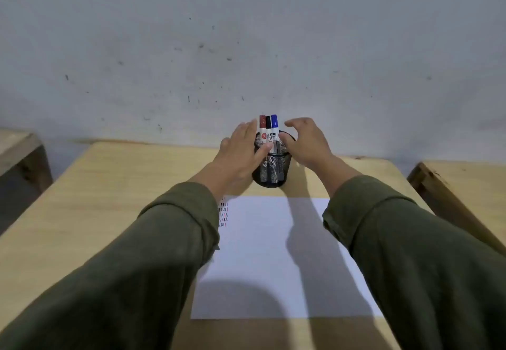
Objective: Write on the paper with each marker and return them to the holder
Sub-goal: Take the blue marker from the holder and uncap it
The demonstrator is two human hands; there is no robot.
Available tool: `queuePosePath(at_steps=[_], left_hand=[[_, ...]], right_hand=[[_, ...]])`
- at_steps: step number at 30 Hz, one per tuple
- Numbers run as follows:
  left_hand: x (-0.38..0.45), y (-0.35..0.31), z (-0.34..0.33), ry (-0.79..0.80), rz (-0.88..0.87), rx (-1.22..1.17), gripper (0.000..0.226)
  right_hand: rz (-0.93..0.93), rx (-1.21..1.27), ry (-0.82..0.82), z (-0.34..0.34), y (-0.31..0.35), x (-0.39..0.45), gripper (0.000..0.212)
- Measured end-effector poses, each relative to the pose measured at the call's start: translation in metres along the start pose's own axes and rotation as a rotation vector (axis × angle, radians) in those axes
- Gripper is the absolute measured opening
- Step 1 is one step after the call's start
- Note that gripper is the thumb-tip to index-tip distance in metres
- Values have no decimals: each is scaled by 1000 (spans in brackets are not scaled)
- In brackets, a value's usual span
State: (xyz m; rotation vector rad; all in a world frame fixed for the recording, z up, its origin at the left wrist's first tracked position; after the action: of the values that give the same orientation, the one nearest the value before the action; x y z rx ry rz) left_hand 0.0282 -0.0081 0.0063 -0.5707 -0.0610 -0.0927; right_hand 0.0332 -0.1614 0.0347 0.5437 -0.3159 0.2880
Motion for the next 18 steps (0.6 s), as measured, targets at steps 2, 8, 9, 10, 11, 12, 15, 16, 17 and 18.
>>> queuePosePath(at_steps=[2, 8, 9, 10, 11, 12, 15, 16, 17, 18], left_hand=[[0, 0, -1, -27, -37, -2, 64], [0, 1, -6, -50, -68, -15, 58], [2, 2, -6, -42, -65, -9, 59], [2, 2, -6, -28, -61, 0, 60], [3, 2, -6, -13, -56, 7, 60], [2, 2, -6, -5, -54, 12, 60], [3, 2, -6, 8, -49, 24, 60], [3, 1, -6, 15, -47, 33, 60], [3, 1, -6, 16, -45, 39, 60], [3, 1, -6, 14, -45, 40, 60]], right_hand=[[-1, -14, 6, -3, 1, 5, 41], [-4, 36, 28, -11, 2, 10, 35], [0, 50, 36, -12, 1, 11, 35], [0, 68, 45, -12, 1, 12, 34], [-3, 92, 49, -13, 1, 13, 34], [-7, 116, 49, -13, 1, 13, 34], [-29, 189, 19, -13, 0, 12, 33], [-38, 206, 2, -13, -1, 12, 33], [-42, 221, -17, -13, -1, 11, 32], [-46, 227, -33, -13, -1, 10, 31]])
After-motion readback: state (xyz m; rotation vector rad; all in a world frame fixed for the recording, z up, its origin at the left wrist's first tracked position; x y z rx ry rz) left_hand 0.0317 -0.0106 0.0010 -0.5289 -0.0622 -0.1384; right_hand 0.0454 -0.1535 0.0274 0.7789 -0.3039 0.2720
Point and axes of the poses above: each hand's wrist, its own x-axis towards the middle knuckle, its own z-axis out of the back of the hand, y = z × x, the point moved 3 cm from there along x, towards the middle knuckle, and after that the axes turned 14 degrees about z, right-handed, at the moved point
